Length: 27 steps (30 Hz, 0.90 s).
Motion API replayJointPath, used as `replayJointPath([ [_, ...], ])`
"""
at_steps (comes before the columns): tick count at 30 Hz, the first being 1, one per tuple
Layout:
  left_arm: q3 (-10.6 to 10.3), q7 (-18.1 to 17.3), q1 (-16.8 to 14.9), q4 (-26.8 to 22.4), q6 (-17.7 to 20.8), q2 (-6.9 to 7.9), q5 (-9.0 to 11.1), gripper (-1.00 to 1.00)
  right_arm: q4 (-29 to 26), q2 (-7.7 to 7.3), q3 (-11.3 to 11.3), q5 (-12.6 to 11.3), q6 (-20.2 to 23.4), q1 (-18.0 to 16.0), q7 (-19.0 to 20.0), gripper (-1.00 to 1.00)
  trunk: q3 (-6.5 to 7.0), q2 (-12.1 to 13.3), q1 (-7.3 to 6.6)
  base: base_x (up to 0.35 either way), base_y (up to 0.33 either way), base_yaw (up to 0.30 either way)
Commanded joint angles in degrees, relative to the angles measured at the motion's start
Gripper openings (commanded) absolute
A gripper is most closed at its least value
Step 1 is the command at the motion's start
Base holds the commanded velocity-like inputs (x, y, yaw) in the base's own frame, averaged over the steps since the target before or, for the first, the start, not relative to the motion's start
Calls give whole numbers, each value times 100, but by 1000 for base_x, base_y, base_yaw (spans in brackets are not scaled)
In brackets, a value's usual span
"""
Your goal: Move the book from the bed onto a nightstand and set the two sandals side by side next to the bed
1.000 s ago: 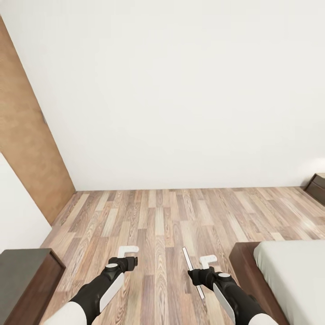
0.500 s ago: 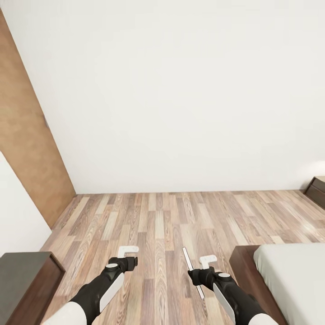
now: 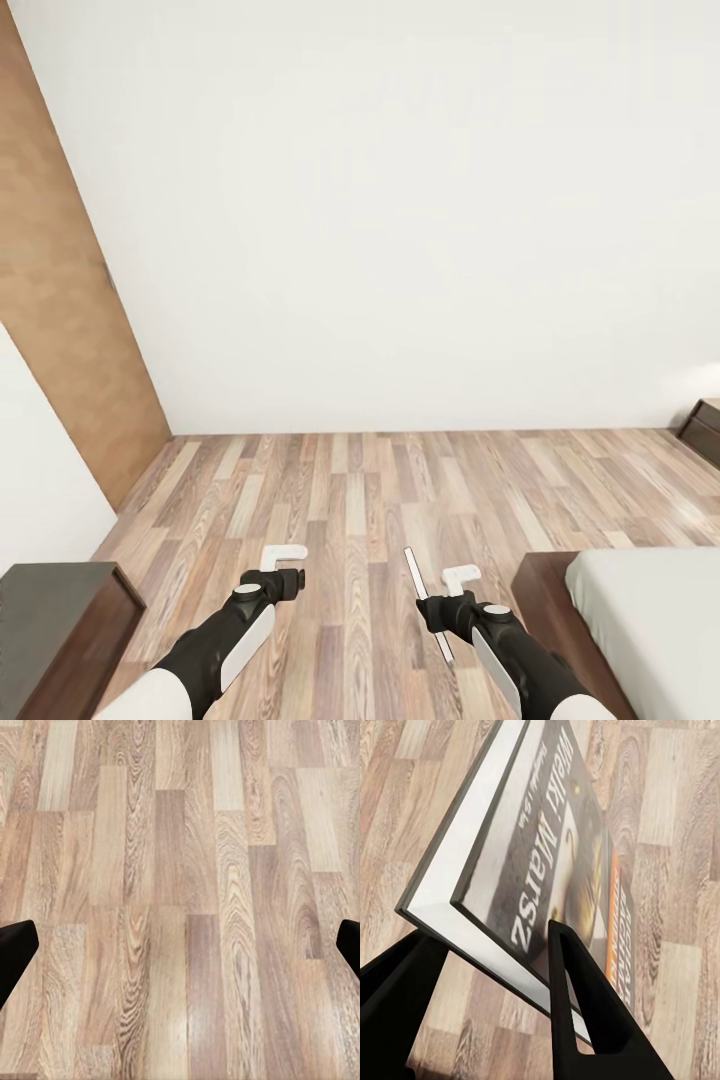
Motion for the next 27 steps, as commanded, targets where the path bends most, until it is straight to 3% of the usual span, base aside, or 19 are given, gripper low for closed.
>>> replayJointPath([
  [1,-33,50,-8,-10,17,5,46,100,-9,-4,17,-55,32,-3,-7,-100,-9,-13,4,0,0,49],
  [11,-83,57,-7,-65,-58,3,-8,100,-9,-3,17,-51,33,-2,-7,-100,-4,-13,4,12,0,8],
  [20,-60,59,-7,-74,-71,22,-15,100,-24,0,17,-49,5,-2,-25,-100,-3,-13,4,284,0,0],
  [27,-57,104,-7,-102,-79,-21,-15,100,-711,-4,1,-51,163,-2,-96,-100,-3,-13,4,335,0,0],
])
